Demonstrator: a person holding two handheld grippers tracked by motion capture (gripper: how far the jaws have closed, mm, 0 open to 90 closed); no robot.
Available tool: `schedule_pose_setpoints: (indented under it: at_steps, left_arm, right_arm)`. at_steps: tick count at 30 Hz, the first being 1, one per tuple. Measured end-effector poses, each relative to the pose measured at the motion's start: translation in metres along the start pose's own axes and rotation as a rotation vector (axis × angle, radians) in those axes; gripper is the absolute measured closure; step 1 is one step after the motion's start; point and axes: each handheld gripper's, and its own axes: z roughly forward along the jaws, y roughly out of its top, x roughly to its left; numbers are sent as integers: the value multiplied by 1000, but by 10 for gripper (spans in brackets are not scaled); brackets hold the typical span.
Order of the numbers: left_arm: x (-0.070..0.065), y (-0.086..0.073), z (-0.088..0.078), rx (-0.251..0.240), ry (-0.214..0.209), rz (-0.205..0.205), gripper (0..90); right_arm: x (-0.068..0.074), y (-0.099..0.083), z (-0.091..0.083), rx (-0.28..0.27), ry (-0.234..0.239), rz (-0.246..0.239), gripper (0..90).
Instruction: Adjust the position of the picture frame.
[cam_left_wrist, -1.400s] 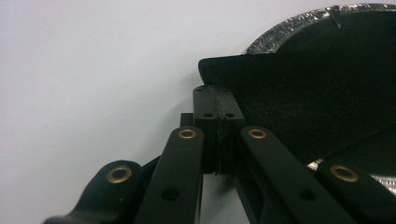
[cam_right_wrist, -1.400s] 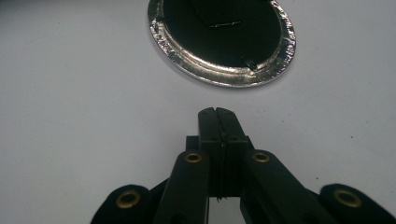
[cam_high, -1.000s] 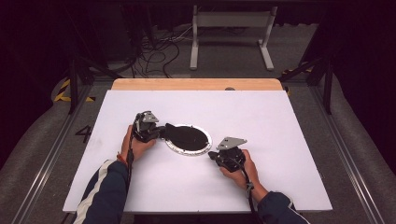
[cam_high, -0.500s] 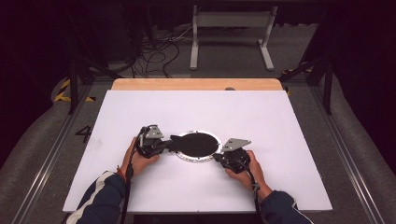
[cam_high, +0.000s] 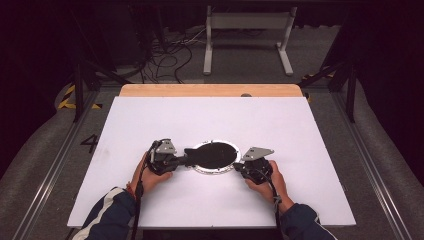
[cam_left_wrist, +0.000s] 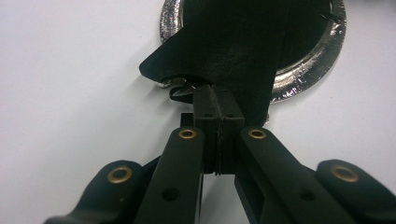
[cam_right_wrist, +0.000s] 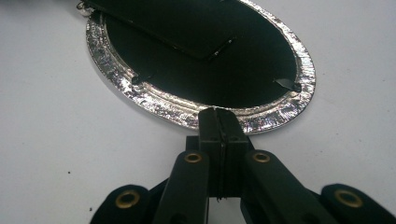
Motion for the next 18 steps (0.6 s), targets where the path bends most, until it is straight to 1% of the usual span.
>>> schedule_pose_setpoints:
  at_steps: [2, 3, 4, 5, 6, 8, 10, 11, 13, 14, 18]
  left_arm:
    - [-1, 0, 0, 2, -10, 3, 900]
    - [-1, 0, 0, 2, -17, 17, 900]
    - [-2, 0, 0, 2, -31, 13, 900]
    - [-4, 0, 0, 2, -41, 28, 900]
    - [-6, 0, 1, 4, -40, 39, 900]
    - [-11, 1, 2, 6, -42, 49, 900]
    - [-13, 1, 3, 8, -49, 48, 900]
    - [-17, 2, 4, 10, -47, 55, 900]
    - [-21, 2, 4, 16, -32, 64, 900]
    - [-23, 3, 4, 20, -32, 69, 900]
    - [-26, 3, 5, 19, -42, 60, 900]
  right_arm:
    - [-1, 0, 0, 1, -6, 0, 900]
    - [-1, 0, 0, 2, -9, 1, 900]
    - [-2, 0, -1, 1, -11, 4, 900]
    - [-3, -1, -1, -1, -18, 6, 900]
    - [-4, -1, -1, -2, -21, 11, 900]
    - [-5, -2, -1, -5, -20, 14, 900]
    - [-6, -2, -1, -4, -21, 14, 900]
    - [-6, -2, -1, -3, -25, 11, 900]
    - [-6, -2, -1, -2, -32, 12, 900]
    - [-7, -2, -1, -3, -31, 16, 900]
    - [-8, -2, -2, -3, -34, 23, 900]
